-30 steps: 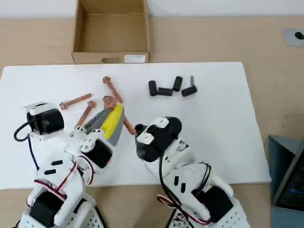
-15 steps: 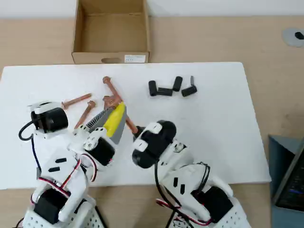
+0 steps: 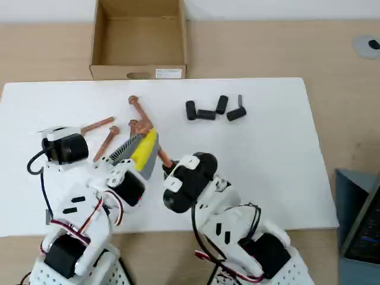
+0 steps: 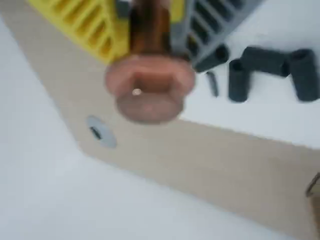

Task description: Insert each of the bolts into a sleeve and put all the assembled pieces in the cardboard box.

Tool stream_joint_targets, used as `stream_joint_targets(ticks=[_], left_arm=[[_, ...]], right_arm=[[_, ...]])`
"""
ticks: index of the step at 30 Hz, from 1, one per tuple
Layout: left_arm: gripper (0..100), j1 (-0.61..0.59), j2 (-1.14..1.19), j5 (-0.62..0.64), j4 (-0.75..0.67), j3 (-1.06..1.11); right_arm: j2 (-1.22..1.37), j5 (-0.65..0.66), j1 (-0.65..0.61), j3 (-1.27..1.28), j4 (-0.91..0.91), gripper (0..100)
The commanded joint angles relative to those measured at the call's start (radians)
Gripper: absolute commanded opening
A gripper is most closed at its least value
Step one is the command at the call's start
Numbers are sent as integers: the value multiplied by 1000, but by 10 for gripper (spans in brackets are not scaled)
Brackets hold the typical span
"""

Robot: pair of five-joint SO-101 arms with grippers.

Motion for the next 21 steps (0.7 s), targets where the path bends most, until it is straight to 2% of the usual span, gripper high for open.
stream_joint_targets(ticks=[1, 8, 10, 15, 21], left_arm=[[2, 0, -7, -2, 11, -5], [2, 17, -8, -2, 11, 29], [2, 57, -8, -5, 11, 29], [2, 157, -8, -110, 12, 29], [2, 180, -8, -167, 23, 29]], right_arm=[[-25, 9, -10, -5, -26, 9], [-25, 9, -10, -7, -26, 9], [-25, 9, -10, -7, -26, 9], [-25, 9, -10, -4, -26, 9], [-25, 9, -10, -2, -26, 9]])
